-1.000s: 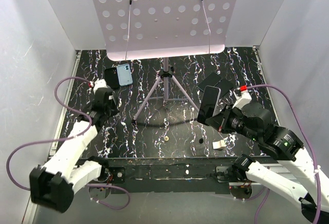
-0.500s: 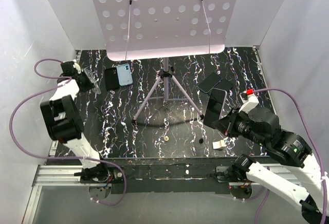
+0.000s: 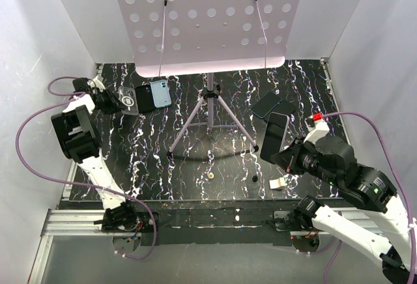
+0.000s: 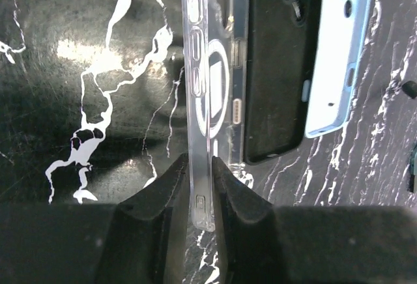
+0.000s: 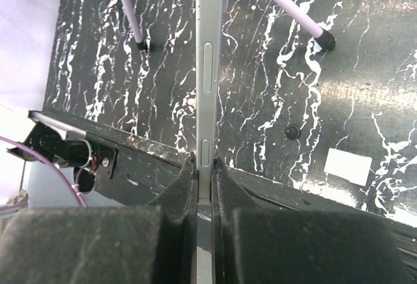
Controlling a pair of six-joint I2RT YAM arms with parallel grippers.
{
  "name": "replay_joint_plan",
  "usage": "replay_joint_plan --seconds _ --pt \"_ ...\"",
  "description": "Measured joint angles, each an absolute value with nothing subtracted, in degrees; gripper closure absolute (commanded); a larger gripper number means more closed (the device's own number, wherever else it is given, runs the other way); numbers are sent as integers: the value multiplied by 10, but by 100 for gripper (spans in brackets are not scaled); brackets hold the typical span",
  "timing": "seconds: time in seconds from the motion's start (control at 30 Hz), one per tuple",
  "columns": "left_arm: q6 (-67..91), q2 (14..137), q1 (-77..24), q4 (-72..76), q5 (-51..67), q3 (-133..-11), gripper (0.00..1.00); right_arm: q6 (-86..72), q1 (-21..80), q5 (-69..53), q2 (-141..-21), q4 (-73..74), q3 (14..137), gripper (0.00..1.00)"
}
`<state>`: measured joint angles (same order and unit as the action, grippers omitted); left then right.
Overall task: Take the phone out of the phone case
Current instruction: Place the phone case at the center of the board, then place the phone at the center of the board.
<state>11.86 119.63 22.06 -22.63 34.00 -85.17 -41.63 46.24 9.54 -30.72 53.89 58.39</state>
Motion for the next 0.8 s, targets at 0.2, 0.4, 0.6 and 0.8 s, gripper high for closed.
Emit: replay_joint_plan --seconds 0.2,0.4,0.6,0.8 --pt "124 1213 215 -253 321 -852 16 -417 445 121 -368 539 580 99" --pt "147 1164 193 -257 231 -838 2 -409 280 74 -444 489 510 99" --pt "209 1058 147 -263 96 -771 2 -385 84 -4 -548 424 458 99" --pt "334 806 97 -156 93 -568 2 -364 -53 -62 -648 313 441 99"
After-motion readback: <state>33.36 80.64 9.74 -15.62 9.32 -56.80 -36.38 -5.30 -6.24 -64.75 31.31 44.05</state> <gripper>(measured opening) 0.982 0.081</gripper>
